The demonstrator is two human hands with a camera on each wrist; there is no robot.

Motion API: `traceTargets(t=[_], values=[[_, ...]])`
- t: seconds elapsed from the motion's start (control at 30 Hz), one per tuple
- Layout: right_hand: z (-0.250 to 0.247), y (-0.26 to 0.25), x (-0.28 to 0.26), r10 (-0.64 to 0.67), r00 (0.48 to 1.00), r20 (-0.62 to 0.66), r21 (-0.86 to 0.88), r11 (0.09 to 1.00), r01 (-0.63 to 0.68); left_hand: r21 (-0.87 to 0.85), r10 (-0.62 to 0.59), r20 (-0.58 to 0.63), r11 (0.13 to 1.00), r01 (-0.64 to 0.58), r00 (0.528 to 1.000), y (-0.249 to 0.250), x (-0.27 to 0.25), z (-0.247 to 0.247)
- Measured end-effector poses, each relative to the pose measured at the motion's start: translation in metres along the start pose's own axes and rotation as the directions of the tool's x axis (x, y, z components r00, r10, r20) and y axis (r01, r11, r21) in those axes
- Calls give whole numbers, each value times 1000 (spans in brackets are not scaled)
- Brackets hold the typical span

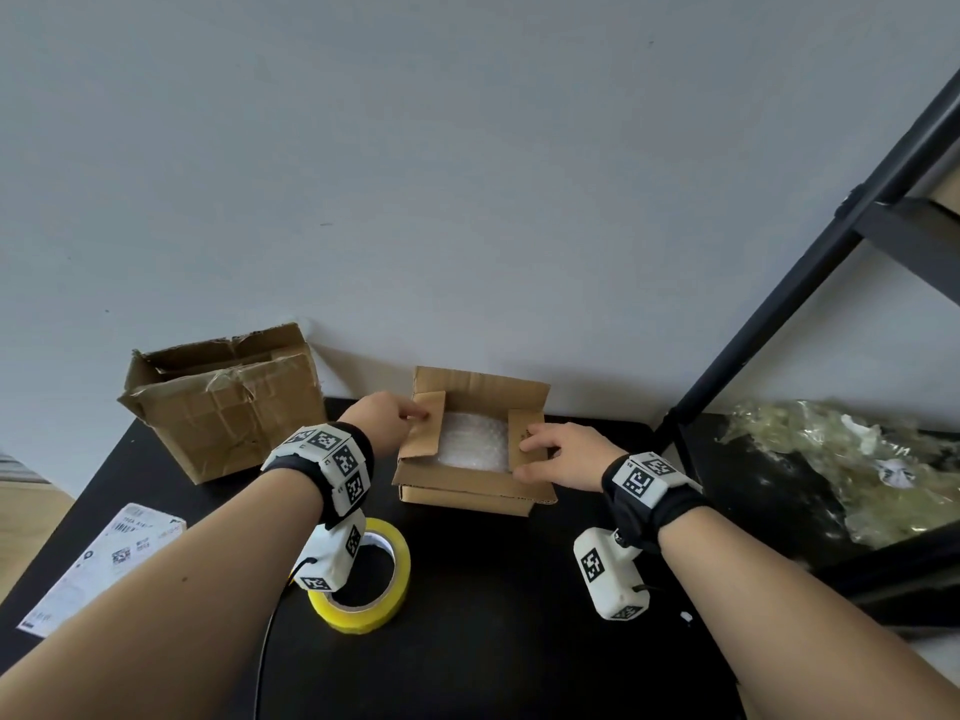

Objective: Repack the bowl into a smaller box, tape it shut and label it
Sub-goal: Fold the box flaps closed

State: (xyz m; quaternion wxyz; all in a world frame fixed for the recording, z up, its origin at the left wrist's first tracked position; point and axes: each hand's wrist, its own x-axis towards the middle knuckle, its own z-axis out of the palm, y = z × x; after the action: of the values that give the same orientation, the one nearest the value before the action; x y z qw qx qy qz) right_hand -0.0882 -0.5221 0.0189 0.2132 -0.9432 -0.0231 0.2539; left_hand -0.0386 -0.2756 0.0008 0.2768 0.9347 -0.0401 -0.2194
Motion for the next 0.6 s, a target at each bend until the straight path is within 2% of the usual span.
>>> traceTargets(t=[0.1, 0.17, 0.27, 0.4, 0.53, 0.6], values=[[1, -1, -1, 3, 996, 92, -29, 1000, -1, 95, 27, -3, 995, -27, 1000, -2, 2, 5], [2, -3, -2, 1, 990, 141, -111, 994, 15, 106, 27, -5, 994, -26, 1000, -6, 7, 6], [3, -8, -1, -14, 994, 104, -191, 981, 34, 112, 37, 18, 993, -38, 999, -6, 12, 3], [-10, -10, 2, 9, 993, 117, -127, 992, 6, 101, 24, 14, 995, -25, 1000, -4, 12, -1], [-18, -8, 7, -8, 997, -73, -9, 1000, 7, 64, 11, 40, 998, -13, 999, -4, 12, -4], [-15, -11, 11, 16, 990, -142, -13, 1000, -18, 80, -2, 67, 997, -3, 998, -4, 10, -6]])
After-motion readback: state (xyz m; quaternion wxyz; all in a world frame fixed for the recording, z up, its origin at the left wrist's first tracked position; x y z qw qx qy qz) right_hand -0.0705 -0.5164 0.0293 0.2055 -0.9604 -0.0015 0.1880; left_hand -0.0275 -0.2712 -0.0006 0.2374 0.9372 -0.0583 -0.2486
